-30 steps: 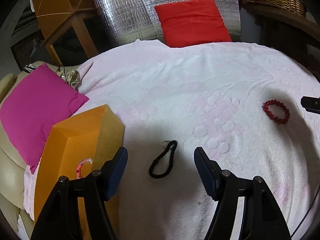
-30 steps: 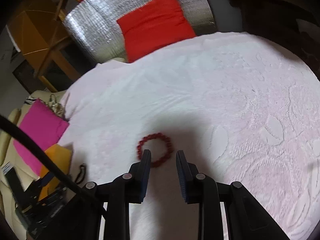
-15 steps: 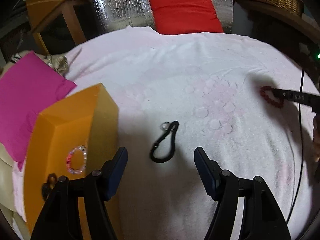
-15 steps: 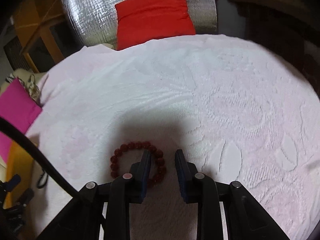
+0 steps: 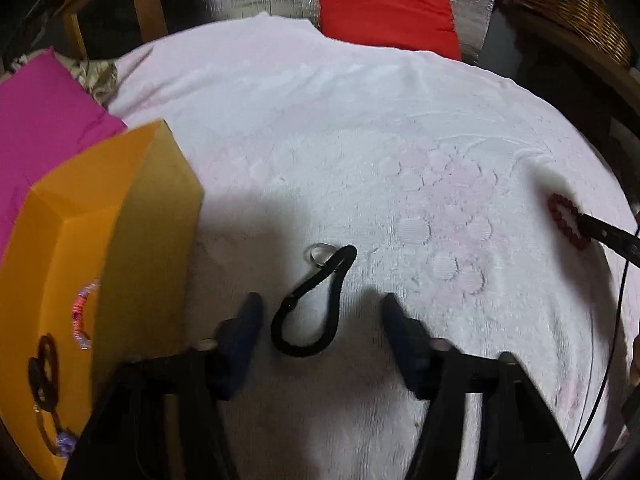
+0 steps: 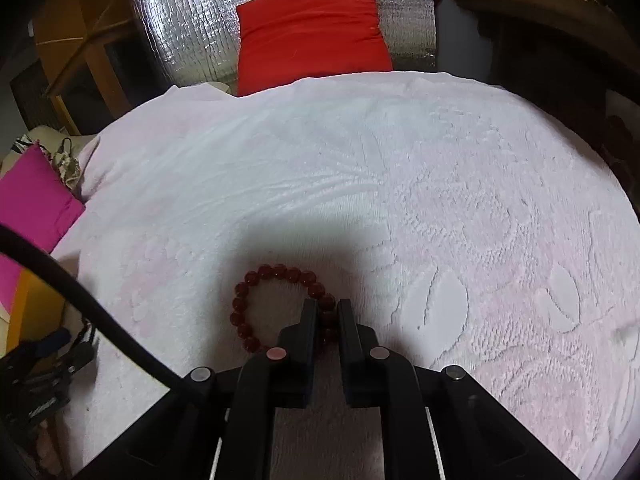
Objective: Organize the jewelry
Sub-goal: 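Grasp the black hair tie with the left tool while the right tool grasps the red bead bracelet, then lift the hair tie and red bracelet and carry both over the orange box, then lower the hair tie and red bracelet into the box and open both tools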
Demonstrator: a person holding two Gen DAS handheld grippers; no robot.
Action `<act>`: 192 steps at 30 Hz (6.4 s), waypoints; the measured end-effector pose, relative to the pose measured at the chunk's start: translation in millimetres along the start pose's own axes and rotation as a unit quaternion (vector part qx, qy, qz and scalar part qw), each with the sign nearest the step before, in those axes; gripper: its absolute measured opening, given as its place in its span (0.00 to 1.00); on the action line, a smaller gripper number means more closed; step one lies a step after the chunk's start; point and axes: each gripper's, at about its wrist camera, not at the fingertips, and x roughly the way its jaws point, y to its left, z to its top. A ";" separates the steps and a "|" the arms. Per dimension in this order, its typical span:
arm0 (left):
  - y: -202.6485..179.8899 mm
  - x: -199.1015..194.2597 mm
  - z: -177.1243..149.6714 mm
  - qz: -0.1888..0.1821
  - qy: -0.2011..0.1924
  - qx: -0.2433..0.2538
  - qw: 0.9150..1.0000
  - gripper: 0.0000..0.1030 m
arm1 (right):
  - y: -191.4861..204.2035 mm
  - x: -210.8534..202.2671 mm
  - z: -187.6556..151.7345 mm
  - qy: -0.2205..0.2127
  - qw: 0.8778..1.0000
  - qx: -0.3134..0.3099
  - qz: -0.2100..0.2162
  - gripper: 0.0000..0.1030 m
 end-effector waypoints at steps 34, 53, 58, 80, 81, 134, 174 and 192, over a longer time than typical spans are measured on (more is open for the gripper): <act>-56.5 -65.6 -15.4 -0.080 -0.052 0.030 0.995 0.12 | -23.8 -94.6 -1.3 -0.052 0.997 0.020 0.057 0.11; -35.1 -86.4 -19.9 -0.067 -0.076 0.025 0.995 0.12 | 1.4 -42.6 -18.6 -0.025 0.996 -0.073 -0.046 0.10; -25.6 -91.7 -23.1 -0.063 -0.079 0.019 0.995 0.12 | 29.4 -87.3 -17.7 -0.100 0.992 -0.074 0.010 0.10; 66.4 -153.6 -62.8 0.020 -0.148 -0.034 0.988 0.12 | 183.2 -134.2 -58.8 -0.140 0.965 -0.143 0.167 0.10; 71.8 -155.4 -65.1 0.025 -0.150 -0.037 0.988 0.12 | 190.1 -134.5 -61.0 -0.140 0.964 -0.146 0.174 0.10; 177.9 -161.4 -137.0 0.178 -0.113 -0.114 0.971 0.12 | 327.9 -112.0 -153.7 -0.074 0.921 -0.276 0.265 0.10; 181.3 -125.1 -142.4 0.183 -0.041 -0.105 0.977 0.13 | 331.0 -85.1 -156.9 -0.042 0.929 -0.267 0.251 0.10; 182.5 -107.2 -149.2 0.189 0.007 -0.095 0.977 0.13 | 328.6 -71.2 -158.2 -0.027 0.935 -0.264 0.237 0.10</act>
